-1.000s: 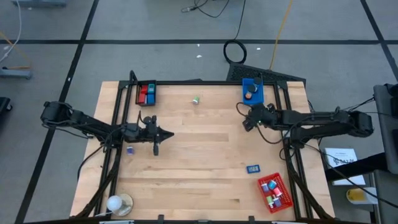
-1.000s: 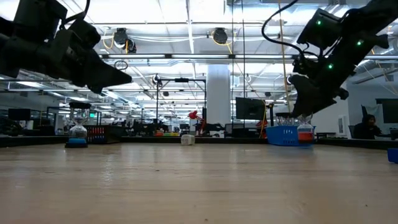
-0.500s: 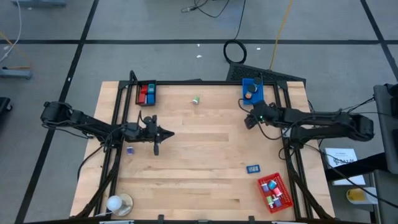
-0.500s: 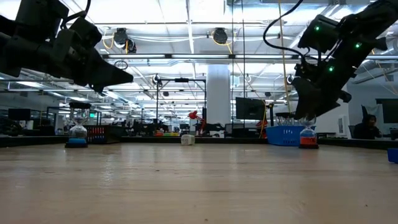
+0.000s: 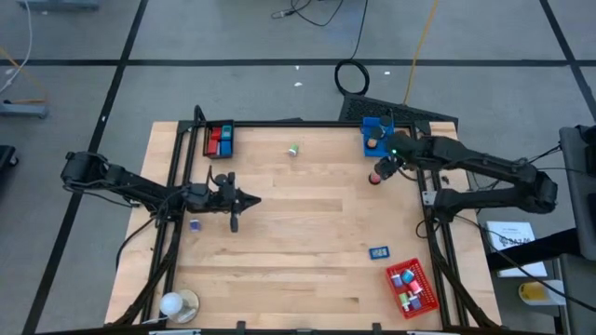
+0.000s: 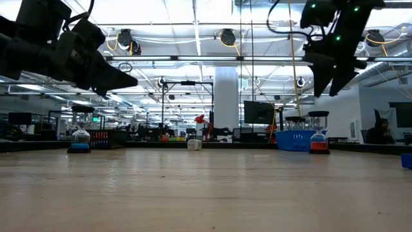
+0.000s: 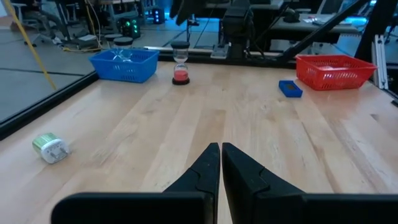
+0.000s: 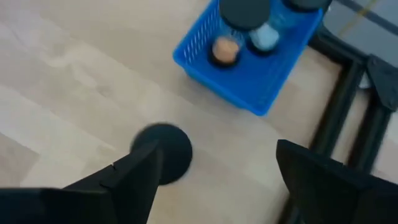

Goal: Pick & Place Office items
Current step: Put the red sand timer into the blue basket

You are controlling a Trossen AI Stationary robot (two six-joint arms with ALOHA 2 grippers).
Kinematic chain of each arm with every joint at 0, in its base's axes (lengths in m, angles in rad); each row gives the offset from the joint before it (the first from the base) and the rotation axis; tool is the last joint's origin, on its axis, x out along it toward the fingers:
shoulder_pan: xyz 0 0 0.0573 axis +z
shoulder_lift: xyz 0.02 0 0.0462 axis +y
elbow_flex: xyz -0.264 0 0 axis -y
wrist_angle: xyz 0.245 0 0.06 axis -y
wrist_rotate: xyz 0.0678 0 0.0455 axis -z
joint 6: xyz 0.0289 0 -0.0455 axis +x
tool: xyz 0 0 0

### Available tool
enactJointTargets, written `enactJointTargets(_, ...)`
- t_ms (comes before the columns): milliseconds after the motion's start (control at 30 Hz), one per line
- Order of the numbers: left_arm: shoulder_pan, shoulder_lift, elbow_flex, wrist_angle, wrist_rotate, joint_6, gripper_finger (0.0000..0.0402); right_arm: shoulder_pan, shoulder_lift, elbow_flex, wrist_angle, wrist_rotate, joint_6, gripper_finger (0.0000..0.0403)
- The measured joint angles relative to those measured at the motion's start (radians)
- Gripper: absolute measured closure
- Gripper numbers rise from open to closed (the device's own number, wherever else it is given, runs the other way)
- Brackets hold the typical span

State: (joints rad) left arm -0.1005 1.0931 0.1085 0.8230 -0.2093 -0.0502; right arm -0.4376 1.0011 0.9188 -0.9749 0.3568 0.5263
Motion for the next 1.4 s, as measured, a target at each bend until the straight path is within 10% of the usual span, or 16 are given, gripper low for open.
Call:
enactJointTargets(200, -0.014, 0.016, 0.0, 0.029, -0.001, 0.018, 0.038, 0.001, 0.105, 0.014, 0.069, -0.177, -0.061, 0.0093)
enactJointTargets(633, -0.014, 0.266, 0.0, 0.258, -0.002, 0.027, 0.038, 0.0, 0.178, 0.014, 0.067, -0.176, -0.161, 0.0029)
enactJointTargets(1400, -0.013, 0.31, 0.001, 0.298, -0.009, 0.038, 0.038, -0.034, 0.178, -0.114, 0.208, -0.21, -0.226, 0.0198)
